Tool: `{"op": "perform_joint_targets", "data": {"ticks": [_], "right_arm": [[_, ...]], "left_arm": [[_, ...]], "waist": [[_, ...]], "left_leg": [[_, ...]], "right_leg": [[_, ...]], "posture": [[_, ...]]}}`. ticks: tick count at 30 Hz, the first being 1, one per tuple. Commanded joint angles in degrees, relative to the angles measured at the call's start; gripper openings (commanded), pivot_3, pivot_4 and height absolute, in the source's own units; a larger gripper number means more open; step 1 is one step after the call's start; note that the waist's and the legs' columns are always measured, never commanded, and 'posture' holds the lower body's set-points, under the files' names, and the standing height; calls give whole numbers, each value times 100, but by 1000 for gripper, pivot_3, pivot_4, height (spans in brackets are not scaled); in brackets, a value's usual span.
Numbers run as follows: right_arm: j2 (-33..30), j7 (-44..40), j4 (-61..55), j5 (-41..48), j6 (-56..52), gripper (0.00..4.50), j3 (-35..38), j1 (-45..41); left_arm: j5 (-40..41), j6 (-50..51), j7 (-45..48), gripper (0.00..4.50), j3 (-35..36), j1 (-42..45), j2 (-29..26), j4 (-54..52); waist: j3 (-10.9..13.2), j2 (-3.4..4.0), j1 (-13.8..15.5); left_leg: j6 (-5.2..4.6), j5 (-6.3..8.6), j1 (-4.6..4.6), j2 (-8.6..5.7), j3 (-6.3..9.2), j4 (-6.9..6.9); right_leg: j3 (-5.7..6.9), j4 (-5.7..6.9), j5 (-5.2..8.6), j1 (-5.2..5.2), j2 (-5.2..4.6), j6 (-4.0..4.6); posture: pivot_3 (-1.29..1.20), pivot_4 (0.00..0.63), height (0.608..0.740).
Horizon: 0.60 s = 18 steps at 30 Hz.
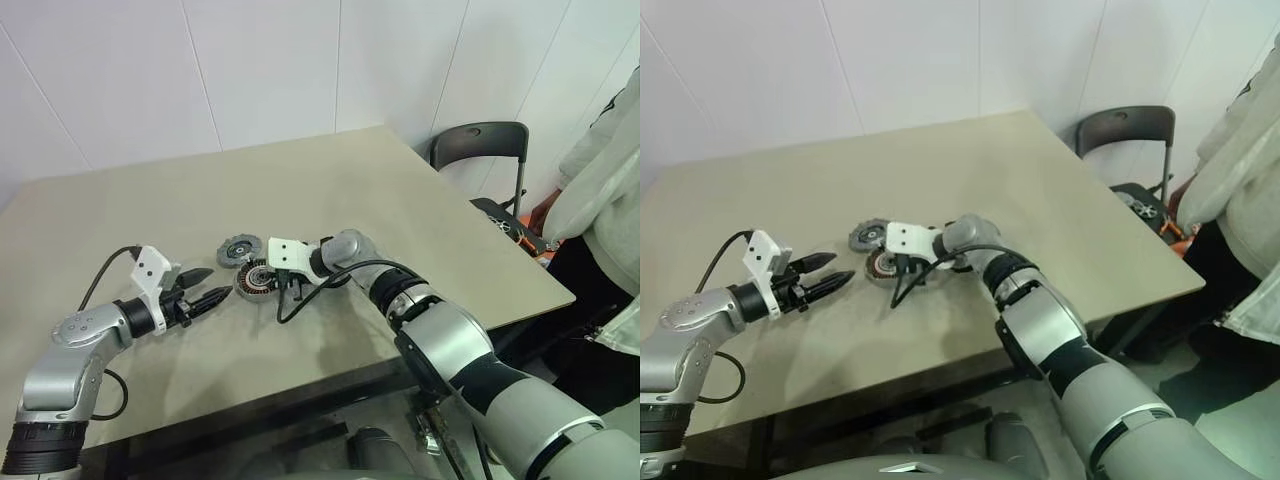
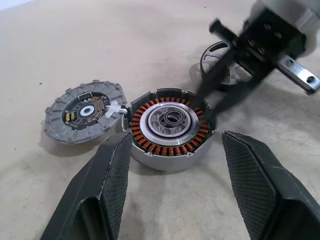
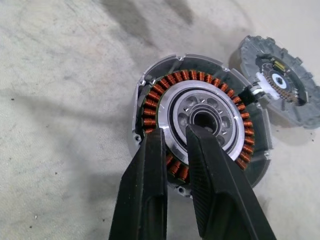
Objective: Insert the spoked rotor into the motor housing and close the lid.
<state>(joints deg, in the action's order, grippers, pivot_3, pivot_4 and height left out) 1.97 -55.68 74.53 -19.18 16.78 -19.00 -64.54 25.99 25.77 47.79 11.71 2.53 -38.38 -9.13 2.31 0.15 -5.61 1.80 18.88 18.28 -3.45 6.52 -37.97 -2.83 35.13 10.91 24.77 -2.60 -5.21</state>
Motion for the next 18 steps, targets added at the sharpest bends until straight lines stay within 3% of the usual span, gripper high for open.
{"op": "perform_joint_targets", "data": {"ticks": [1, 5, 18], "right_arm": [[83, 335, -73, -39, -40, 722, 1, -41], [183, 829, -6, -44, -132, 722, 70, -187], [300, 1340, 21, -234, -69, 722, -30, -231]], "left_arm": [[20, 16, -29, 3043, -38, 112, -6, -178], [45, 58, -63, 3043, -99, 187, -7, -246], [64, 119, -99, 3043, -147, 145, 43, -357]], "waist": [[0, 0, 1], [0, 0, 3], [0, 0, 1]], "left_leg": [[0, 0, -1, 0, 0, 0], [3, -2, -2, 0, 1, 0], [3, -2, -1, 0, 1, 0]], "right_leg": [[0, 1, 0, 0, 0, 0], [0, 4, 0, 0, 0, 0], [0, 4, 0, 0, 0, 0]], "posture": [[0, 0, 740], [0, 0, 740], [0, 0, 740]]}}
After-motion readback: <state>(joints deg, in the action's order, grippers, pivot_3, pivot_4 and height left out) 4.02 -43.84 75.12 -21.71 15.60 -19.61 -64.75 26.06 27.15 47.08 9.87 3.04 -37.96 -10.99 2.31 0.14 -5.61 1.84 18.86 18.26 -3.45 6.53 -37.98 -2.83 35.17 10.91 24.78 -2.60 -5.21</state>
